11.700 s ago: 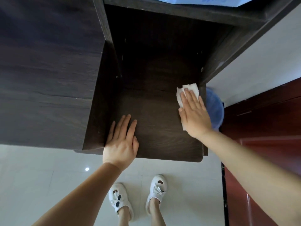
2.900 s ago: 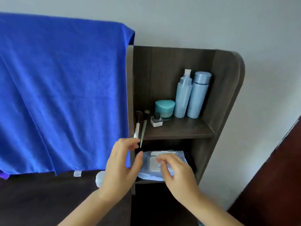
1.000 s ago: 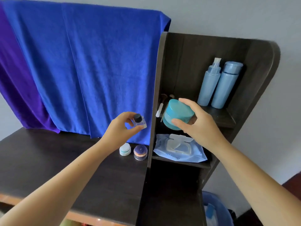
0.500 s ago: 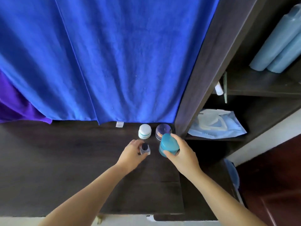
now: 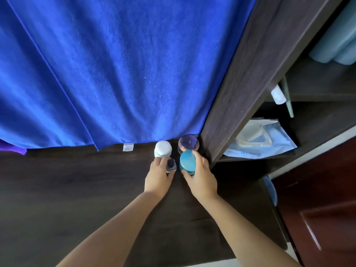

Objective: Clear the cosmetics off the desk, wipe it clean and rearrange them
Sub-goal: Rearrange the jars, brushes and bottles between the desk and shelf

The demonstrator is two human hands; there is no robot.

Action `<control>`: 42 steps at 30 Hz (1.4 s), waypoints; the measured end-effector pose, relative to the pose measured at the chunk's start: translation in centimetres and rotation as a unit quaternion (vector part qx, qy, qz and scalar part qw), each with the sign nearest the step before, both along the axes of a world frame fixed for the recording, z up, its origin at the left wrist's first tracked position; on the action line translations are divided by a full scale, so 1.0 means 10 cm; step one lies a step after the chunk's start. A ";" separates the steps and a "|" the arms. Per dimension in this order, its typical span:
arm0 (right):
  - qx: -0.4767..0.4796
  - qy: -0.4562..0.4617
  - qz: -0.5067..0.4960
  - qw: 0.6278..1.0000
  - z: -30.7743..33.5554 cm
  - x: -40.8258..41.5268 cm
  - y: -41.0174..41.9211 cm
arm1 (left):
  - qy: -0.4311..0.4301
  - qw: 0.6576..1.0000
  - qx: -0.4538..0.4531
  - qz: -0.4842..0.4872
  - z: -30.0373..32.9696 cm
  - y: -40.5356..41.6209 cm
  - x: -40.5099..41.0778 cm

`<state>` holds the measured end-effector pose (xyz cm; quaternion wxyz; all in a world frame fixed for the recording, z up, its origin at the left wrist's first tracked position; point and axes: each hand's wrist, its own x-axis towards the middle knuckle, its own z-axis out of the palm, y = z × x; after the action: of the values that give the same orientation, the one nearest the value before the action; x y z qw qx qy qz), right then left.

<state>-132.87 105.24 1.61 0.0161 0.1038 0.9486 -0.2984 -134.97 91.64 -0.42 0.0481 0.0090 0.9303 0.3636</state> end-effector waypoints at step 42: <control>0.051 0.108 0.159 0.980 2.81 -0.81 2.18 | 0.075 0.908 -0.400 0.104 3.25 2.30 -0.10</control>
<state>-140.97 127.08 29.73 -0.0448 -0.0804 0.9632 -0.2526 -136.02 114.63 32.05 -0.0599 -0.0802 0.9943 -0.0373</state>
